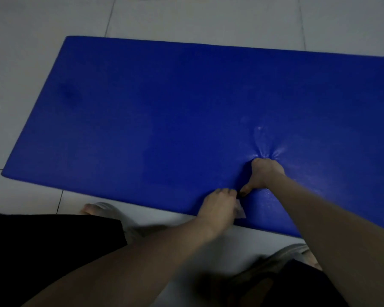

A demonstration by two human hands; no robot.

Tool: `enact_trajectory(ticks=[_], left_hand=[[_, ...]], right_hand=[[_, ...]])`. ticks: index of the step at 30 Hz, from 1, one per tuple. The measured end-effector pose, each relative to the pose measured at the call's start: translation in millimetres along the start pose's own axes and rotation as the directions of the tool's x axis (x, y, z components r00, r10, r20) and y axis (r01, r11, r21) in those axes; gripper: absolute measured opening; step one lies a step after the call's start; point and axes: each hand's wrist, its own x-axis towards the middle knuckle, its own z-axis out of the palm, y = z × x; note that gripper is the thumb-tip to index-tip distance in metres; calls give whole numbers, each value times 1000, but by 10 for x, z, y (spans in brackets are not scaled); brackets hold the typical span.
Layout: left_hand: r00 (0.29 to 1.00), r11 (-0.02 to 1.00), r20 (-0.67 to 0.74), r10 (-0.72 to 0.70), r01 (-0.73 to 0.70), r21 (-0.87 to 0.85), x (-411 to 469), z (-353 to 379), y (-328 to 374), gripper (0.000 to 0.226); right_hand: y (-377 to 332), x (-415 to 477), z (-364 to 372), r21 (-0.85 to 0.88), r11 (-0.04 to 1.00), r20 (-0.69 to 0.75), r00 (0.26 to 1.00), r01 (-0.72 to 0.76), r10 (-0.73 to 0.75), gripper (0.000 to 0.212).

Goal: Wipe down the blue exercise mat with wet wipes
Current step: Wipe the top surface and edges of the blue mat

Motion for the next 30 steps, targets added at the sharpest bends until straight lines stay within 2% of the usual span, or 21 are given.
enact_trajectory(ticks=[4,7,14,16,19,21,24,26,30], left_hand=[[982,978,-32,184,-179,108,-13,72,-105,24],[983,975,-54,175,-166,148,-74,-8,-374,36],[985,964,-111,-131,153,216,-328,-388,-1250,27],[958,955,-134,-255,272,121,-411,-491,-1511,22],[854,881,-218,-472,466,-82,-495,-522,-1776,27],[773,807,-231,-590,570,-154,-483,-481,-1772,27],[688,724,-234,-687,618,-308,-385,-375,-1587,19],[701,737,-246,-669,584,-342,-308,-304,-1382,15],[822,842,-245,-515,430,-326,-191,-135,-879,16]], right_hand=[[1,2,26,5,1000,-19,1000,-4,4,89],[7,20,17,14,1000,-13,1000,3,-3,94],[14,49,19,12,1000,20,1000,7,-8,92],[13,47,17,4,1000,16,1000,6,-6,92],[22,27,30,3,1000,9,1000,1,-2,89],[25,22,33,12,1000,9,1000,1,-1,89],[38,32,36,11,1000,9,1000,6,-6,91],[41,31,44,9,1000,0,1000,5,-5,90],[27,32,25,6,1000,4,1000,8,-8,90]])
